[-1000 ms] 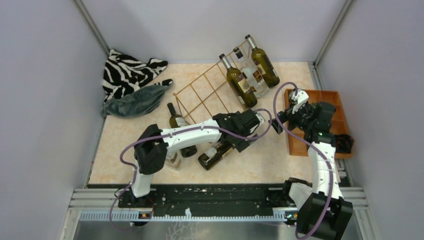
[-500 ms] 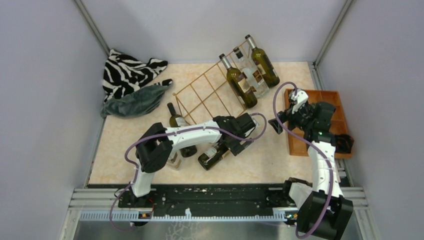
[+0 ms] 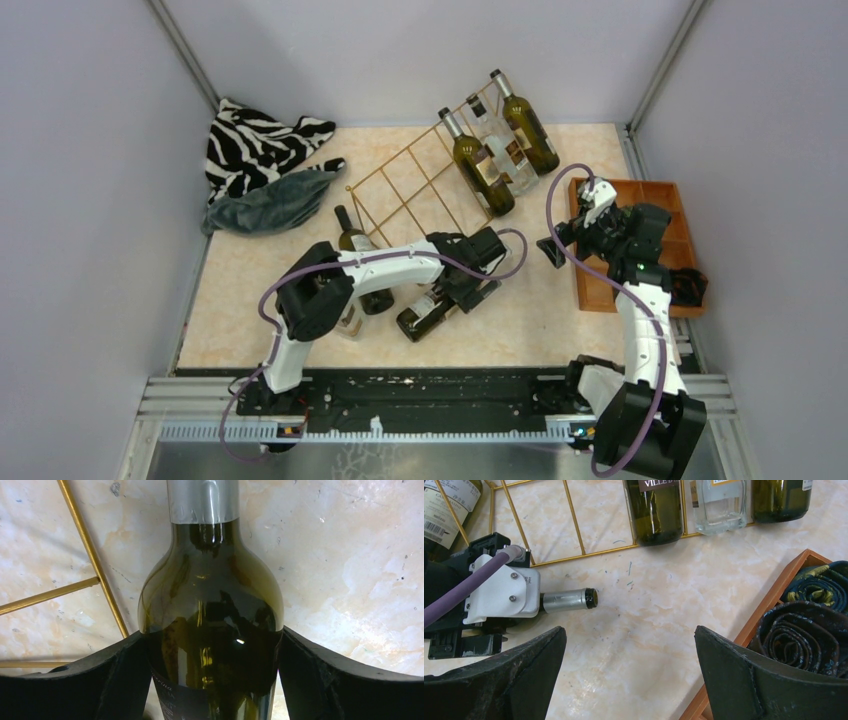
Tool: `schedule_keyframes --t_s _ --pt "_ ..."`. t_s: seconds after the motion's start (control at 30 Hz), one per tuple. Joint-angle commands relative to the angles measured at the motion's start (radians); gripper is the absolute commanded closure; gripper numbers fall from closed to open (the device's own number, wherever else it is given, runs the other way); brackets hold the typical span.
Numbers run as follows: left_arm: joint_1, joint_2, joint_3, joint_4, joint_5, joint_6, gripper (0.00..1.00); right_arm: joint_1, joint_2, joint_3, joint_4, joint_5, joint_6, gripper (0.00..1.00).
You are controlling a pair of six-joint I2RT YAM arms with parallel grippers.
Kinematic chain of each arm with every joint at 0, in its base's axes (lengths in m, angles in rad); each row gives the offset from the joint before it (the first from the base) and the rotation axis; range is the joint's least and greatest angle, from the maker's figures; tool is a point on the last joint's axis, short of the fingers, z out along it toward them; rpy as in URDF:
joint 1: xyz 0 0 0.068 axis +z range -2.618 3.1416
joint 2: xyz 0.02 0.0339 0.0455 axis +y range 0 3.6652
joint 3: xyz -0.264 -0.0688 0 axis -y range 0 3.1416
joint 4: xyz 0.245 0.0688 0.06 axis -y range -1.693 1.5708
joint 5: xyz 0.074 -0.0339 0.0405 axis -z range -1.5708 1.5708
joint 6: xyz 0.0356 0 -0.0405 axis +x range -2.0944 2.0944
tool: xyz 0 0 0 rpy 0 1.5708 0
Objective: Put the wine bottle on the wine rack
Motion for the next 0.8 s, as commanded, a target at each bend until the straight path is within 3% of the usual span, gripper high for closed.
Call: schedule_keyframes --t_s 0.0,0.07,0.13,0.17,0.27,0.33,0.77 --pt "-0.001 -0.002 -0.019 0.016 0.035 -0.015 0.13 -0.011 -0.004 0.021 0.03 -0.019 -0.016 0.02" --pt "0.0 -0.002 -0.02 0.025 0.041 -0.01 0.19 -0.011 -0.005 0.021 0.03 -0.019 -0.016 0.02" --pt "-0.001 0.002 -0.017 0.029 0.051 -0.003 0.31 -0.011 -0.005 0.021 0.029 -0.021 -0.017 0.02" --pt "0.0 0.003 -0.013 0.028 0.056 -0.002 0.41 -0.011 -0.006 0.021 0.029 -0.021 -0.017 0.02" --pt "-0.001 -0.006 0.003 0.024 0.062 -0.005 0.83 -0.012 -0.008 0.021 0.029 -0.023 -0.016 0.01" --pt "0.0 -0.033 0.006 0.034 0.075 -0.004 0.97 -0.011 -0.008 0.022 0.029 -0.025 -0.015 0.02" --pt "0.006 -0.249 -0.1 0.29 0.175 -0.077 1.0 -0.012 -0.006 0.034 0.023 -0.054 0.018 0.01"
